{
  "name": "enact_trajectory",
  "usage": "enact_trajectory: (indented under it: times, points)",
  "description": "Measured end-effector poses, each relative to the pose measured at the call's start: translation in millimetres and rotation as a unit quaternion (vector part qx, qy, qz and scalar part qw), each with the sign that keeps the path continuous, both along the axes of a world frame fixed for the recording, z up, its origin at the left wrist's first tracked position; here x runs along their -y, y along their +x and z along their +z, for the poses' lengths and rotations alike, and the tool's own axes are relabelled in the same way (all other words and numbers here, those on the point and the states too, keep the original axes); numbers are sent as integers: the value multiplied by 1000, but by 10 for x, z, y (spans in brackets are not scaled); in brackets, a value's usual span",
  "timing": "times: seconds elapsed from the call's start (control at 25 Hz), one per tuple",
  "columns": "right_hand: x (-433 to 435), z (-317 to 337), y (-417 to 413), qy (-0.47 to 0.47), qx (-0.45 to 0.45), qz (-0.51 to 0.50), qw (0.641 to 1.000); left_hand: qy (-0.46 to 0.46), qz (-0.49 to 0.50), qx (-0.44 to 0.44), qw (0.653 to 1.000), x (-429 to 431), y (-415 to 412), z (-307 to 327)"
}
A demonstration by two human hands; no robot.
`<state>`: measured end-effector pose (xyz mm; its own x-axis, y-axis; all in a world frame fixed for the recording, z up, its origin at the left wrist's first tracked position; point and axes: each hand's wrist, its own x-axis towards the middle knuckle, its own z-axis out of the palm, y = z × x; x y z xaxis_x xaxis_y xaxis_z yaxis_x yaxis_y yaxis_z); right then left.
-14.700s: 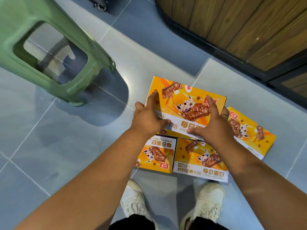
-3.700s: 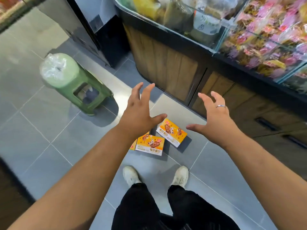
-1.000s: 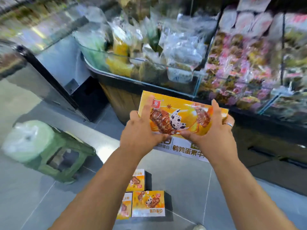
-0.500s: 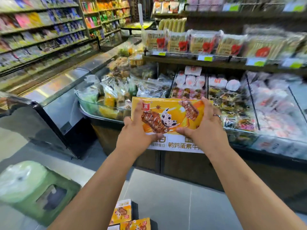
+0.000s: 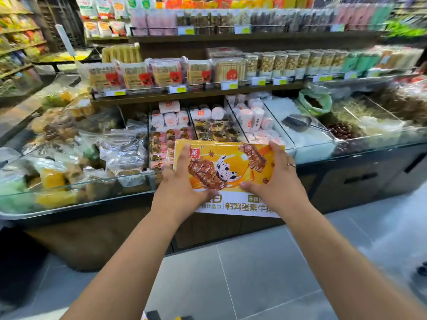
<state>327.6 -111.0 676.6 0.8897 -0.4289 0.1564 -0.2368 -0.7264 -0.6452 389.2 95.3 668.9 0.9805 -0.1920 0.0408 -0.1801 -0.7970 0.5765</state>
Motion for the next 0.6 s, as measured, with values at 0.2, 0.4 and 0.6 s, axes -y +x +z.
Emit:
enact_trajectory:
  times: [0.2,0.4,0.6]
  points:
    - [860,10,-617,8,0,-97,995,0,-104,-9,995,981,-284,36]
    - [1909,15,-1168,24,30,-171,984,-7,-181,-10,983,2197,-542,65]
    - [3129,66,-1771,7,20,-226,974,-21,-238,-17,971,3619,-905,32]
